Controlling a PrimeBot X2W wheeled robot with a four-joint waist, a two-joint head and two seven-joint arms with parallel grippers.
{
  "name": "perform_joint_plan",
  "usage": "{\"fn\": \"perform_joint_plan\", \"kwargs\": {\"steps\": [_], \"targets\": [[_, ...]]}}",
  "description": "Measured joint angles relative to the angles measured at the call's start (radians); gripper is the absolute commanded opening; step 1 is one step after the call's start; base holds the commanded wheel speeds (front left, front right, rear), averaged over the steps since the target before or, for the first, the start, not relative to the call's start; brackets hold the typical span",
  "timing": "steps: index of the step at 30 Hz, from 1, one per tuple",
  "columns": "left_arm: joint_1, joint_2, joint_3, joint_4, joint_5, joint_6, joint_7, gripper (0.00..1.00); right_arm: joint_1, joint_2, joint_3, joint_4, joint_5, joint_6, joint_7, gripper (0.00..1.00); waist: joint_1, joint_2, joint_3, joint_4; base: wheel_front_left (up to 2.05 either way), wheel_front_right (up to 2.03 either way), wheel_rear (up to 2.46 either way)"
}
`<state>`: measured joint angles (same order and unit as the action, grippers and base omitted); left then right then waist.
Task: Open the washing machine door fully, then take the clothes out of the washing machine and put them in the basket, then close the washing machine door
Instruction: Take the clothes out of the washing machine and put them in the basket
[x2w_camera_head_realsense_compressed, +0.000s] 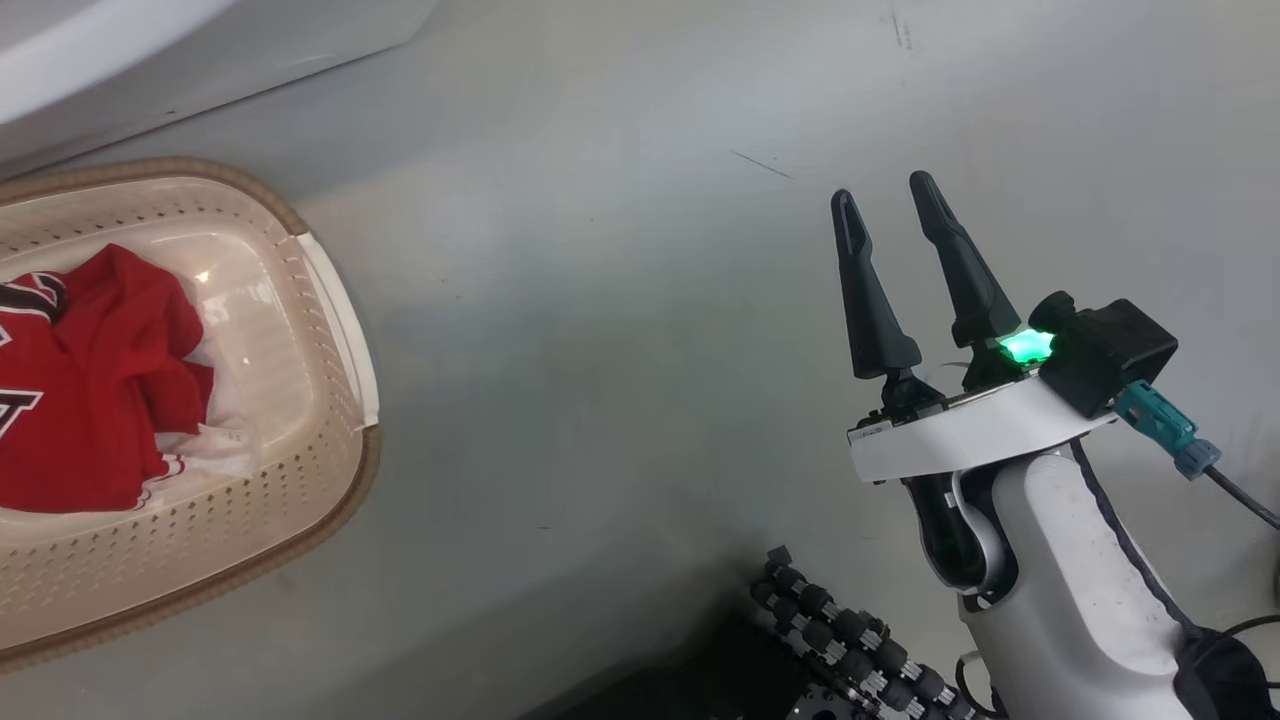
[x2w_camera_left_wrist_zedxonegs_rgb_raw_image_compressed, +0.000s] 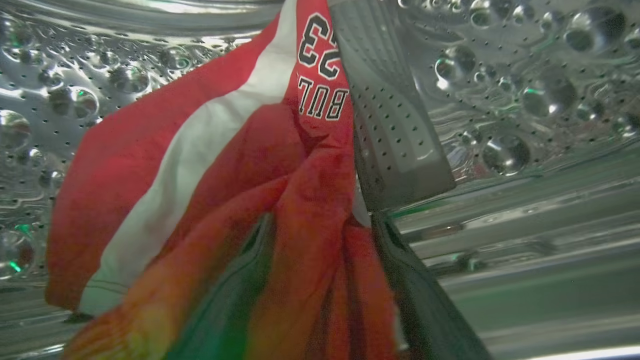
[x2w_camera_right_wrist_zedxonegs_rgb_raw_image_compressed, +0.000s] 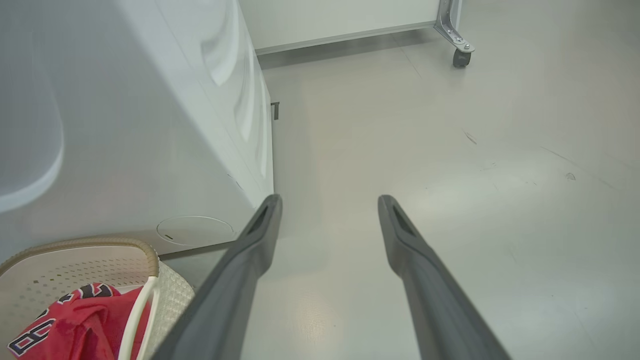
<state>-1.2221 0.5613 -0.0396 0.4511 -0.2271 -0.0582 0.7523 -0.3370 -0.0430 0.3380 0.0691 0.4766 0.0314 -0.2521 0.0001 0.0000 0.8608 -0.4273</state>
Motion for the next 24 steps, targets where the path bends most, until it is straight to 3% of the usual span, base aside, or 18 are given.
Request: {"fn": "perform_joint_plan", "kwargs": {"steps": [6, 8, 9, 24], "targets": [[-0.036, 0.02, -0.008, 0.009, 0.02, 0.005, 0.045, 1.0, -0.004, 0.002, 0.004, 0.0, 0.015, -0.016, 0.0, 1.0, 0.0, 0.0, 0.023, -0.031, 0.0, 0.0, 0.0], [-0.047, 0.022, -0.009, 0.012, 0.023, 0.005, 0.058, 0.47, -0.005, 0.002, 0.007, 0.0, 0.016, -0.017, 0.0, 1.0, 0.0, 0.0, 0.028, -0.036, 0.0, 0.0, 0.0], [-0.053, 0.023, -0.01, 0.013, 0.023, 0.005, 0.061, 0.0, -0.006, 0.002, 0.009, -0.001, 0.016, -0.017, 0.0, 1.0, 0.0, 0.0, 0.029, -0.037, 0.0, 0.0, 0.0], [-0.083, 0.035, -0.053, -0.031, 0.059, 0.001, 0.029, 0.0, -0.045, 0.002, 0.014, -0.004, 0.016, -0.027, 0.0, 1.0, -0.0001, 0.0, 0.043, -0.023, 0.0, 0.0, 0.0]]}}
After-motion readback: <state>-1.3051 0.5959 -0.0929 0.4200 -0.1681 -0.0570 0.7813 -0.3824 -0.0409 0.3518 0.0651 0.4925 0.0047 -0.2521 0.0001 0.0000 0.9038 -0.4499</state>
